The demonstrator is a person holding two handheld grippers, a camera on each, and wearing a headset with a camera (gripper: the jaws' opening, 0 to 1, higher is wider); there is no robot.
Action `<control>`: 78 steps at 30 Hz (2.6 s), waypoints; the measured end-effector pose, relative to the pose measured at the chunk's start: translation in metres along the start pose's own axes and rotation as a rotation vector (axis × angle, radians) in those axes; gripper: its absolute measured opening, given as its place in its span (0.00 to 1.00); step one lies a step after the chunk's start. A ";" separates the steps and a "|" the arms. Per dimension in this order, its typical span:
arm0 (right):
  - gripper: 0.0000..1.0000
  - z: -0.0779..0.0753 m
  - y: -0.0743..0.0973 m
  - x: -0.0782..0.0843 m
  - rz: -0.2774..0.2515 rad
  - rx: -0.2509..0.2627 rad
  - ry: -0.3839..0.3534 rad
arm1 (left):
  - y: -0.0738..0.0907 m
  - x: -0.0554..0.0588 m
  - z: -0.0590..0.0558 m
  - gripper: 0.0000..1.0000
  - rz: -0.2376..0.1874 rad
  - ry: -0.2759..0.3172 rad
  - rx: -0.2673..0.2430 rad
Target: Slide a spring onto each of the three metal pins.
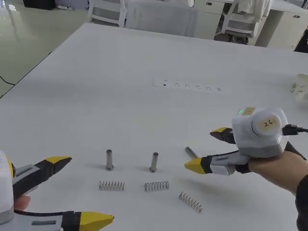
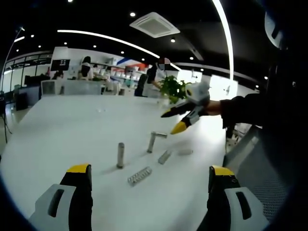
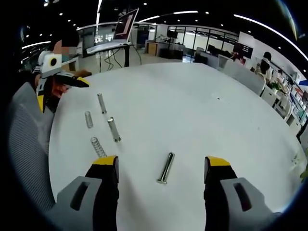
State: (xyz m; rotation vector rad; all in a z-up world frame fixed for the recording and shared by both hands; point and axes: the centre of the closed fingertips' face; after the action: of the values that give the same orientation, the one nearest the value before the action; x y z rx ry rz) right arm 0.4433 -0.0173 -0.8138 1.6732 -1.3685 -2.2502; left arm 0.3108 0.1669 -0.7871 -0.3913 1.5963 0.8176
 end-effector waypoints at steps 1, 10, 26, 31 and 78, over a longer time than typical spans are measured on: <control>0.71 -0.001 -0.002 -0.001 0.005 0.003 -0.001 | 0.000 0.000 0.000 0.98 -0.001 0.001 -0.001; 0.62 -0.008 -0.014 0.002 0.062 0.023 0.006 | 0.000 0.000 0.001 0.98 0.005 -0.004 -0.001; 0.37 -0.016 -0.030 0.010 0.136 0.051 -0.054 | -0.002 0.002 -0.002 0.98 0.011 0.000 0.008; 0.29 -0.015 -0.035 0.011 0.161 0.055 -0.067 | -0.002 0.002 -0.002 0.98 0.010 0.001 0.009; 0.05 -0.023 -0.049 0.025 0.274 0.107 -0.247 | 0.001 0.000 -0.001 0.97 0.012 0.000 0.006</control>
State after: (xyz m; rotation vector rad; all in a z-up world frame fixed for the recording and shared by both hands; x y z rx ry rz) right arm 0.4731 -0.0133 -0.8650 1.1701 -1.6786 -2.3140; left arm 0.3093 0.1666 -0.7873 -0.3782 1.6024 0.8219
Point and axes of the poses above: the centre of the closed fingertips' face, and the gripper's own axes: y roughly backward along the fingers, z roughly to its left, x roughly out of its underside, and after that the axes turned 11 degrees about -y, right-handed
